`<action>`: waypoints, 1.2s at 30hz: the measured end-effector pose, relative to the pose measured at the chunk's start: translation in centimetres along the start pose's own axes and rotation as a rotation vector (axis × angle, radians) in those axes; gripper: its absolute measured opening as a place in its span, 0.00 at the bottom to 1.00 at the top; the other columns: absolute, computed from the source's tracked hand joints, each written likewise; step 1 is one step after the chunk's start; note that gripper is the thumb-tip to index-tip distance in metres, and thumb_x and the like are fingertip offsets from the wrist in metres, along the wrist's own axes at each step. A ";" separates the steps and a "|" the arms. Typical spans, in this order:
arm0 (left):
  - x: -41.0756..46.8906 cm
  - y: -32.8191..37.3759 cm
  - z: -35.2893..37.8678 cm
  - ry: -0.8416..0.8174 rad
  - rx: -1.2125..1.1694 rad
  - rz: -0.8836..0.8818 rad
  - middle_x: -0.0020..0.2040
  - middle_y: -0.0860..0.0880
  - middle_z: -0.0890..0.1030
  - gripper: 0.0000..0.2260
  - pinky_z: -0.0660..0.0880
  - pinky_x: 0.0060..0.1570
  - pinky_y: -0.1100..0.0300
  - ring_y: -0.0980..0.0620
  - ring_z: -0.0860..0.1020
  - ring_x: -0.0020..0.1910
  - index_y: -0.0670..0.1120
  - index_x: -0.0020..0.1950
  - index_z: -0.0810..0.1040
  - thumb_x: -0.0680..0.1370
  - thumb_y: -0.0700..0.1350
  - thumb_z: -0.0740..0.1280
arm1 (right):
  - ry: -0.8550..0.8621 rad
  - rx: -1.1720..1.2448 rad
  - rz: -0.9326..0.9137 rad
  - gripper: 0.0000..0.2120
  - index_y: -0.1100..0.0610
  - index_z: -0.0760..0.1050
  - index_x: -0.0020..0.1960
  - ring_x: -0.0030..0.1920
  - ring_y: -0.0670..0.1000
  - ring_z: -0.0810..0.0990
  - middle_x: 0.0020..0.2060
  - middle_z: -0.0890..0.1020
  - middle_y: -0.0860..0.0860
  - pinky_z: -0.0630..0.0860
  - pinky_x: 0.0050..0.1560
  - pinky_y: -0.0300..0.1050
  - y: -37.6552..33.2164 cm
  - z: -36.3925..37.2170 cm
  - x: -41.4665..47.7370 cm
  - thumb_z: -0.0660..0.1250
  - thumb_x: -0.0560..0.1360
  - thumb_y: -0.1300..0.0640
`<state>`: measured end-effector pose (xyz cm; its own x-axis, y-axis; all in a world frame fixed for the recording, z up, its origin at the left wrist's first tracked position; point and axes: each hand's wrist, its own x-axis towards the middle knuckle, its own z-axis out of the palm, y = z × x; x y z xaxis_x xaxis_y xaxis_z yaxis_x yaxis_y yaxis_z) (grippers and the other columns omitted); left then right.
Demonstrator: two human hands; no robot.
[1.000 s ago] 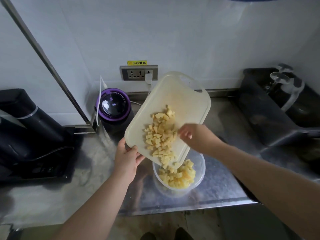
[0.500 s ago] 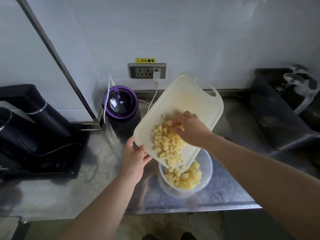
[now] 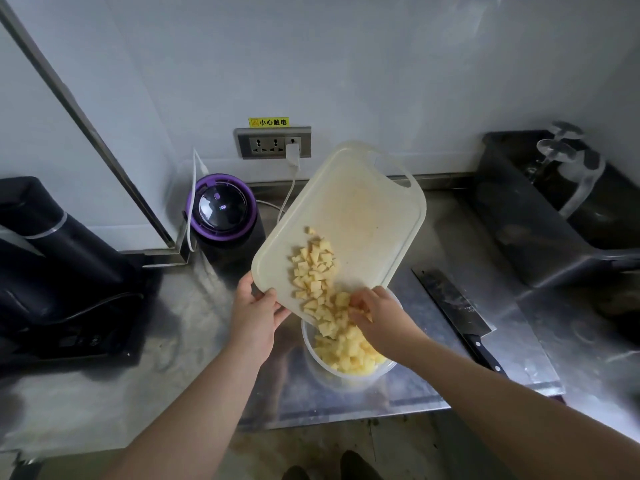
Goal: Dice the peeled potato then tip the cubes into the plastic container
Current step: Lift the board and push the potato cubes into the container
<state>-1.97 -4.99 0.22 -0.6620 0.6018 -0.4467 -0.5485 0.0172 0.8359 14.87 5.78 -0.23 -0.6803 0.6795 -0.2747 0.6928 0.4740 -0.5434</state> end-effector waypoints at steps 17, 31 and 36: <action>-0.7 -0.1 0.9 -0.049 0.015 0.073 0.59 0.45 0.78 0.20 0.81 0.44 0.57 0.48 0.80 0.56 0.48 0.69 0.68 0.81 0.31 0.56 | 0.162 -0.347 -0.290 0.24 0.54 0.69 0.70 0.62 0.54 0.69 0.63 0.70 0.52 0.74 0.55 0.49 -9.2 -6.5 6.8 0.64 0.78 0.45; -0.6 -1.3 1.3 -0.036 -0.053 0.037 0.61 0.43 0.78 0.19 0.80 0.49 0.50 0.44 0.80 0.58 0.47 0.66 0.70 0.80 0.30 0.55 | 0.186 -0.658 -0.532 0.15 0.49 0.77 0.59 0.55 0.57 0.71 0.55 0.74 0.53 0.69 0.55 0.50 -5.9 -1.2 3.3 0.68 0.73 0.48; -0.7 -1.3 1.3 -0.010 -0.027 0.078 0.60 0.44 0.79 0.20 0.81 0.46 0.53 0.44 0.80 0.56 0.47 0.68 0.68 0.80 0.30 0.56 | 0.222 -0.610 -0.553 0.22 0.49 0.81 0.53 0.43 0.56 0.76 0.43 0.77 0.52 0.76 0.45 0.47 -3.4 0.9 1.5 0.78 0.60 0.50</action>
<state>-0.16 -4.40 -0.13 -0.6984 0.6081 -0.3774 -0.5091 -0.0515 0.8592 11.30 4.66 0.44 -0.9401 0.3254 0.1013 0.3257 0.9454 -0.0139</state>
